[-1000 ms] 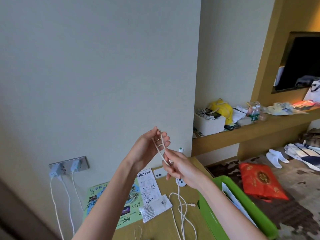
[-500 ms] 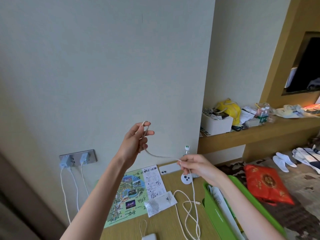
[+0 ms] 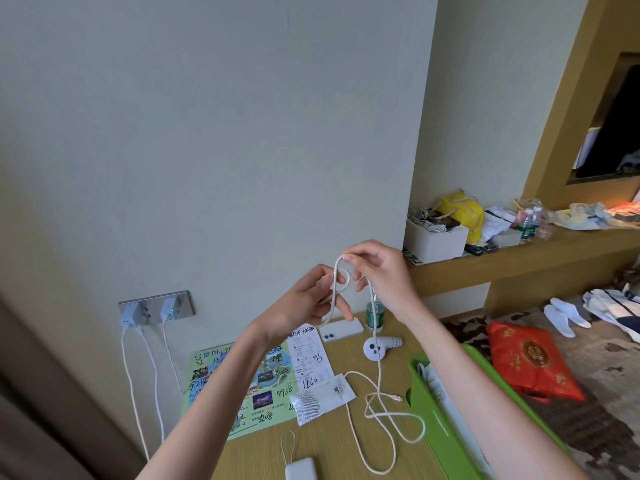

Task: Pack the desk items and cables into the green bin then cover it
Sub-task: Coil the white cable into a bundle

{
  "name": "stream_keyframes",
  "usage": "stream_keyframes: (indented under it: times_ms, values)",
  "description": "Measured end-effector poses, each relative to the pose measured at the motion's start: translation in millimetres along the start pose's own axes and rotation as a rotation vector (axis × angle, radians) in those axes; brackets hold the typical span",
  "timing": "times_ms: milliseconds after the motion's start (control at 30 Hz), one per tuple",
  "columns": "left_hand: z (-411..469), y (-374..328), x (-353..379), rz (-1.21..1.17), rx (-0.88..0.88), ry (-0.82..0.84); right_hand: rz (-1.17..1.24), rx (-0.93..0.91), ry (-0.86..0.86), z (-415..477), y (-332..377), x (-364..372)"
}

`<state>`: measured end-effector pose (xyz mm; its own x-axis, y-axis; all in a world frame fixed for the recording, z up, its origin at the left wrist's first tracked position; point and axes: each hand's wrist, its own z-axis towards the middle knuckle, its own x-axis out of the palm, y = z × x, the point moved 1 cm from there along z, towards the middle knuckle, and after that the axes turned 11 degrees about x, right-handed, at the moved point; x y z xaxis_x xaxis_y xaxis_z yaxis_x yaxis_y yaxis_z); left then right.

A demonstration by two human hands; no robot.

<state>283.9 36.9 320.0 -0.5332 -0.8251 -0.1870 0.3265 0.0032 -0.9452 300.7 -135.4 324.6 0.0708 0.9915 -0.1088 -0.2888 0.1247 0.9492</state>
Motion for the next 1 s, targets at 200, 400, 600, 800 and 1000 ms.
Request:
stream_keyframes:
  times_ms: [200, 400, 600, 800, 1000]
  values:
    - [3.2, -3.5, 2.9, 0.056, 0.007, 0.035, 0.051, 0.002, -0.043, 2.9, -4.7, 4.7]
    - [8.1, -4.1, -8.0, 0.013, 0.053, -0.242, -0.008, 0.093, 0.063, -10.1, -19.9, 7.6]
    - [12.8, 1.5, -7.0, 0.027, 0.073, -0.500, 0.016, 0.155, 0.214, -23.4, -17.4, 20.0]
    - [15.1, -0.1, 6.6, -0.033, 0.113, -0.424, 0.071, 0.250, 0.261, -22.8, -12.0, 29.7]
    - [14.9, -1.4, 9.1, 0.057, 0.194, -0.484, 0.082, 0.323, 0.290, -21.3, -11.6, 31.6]
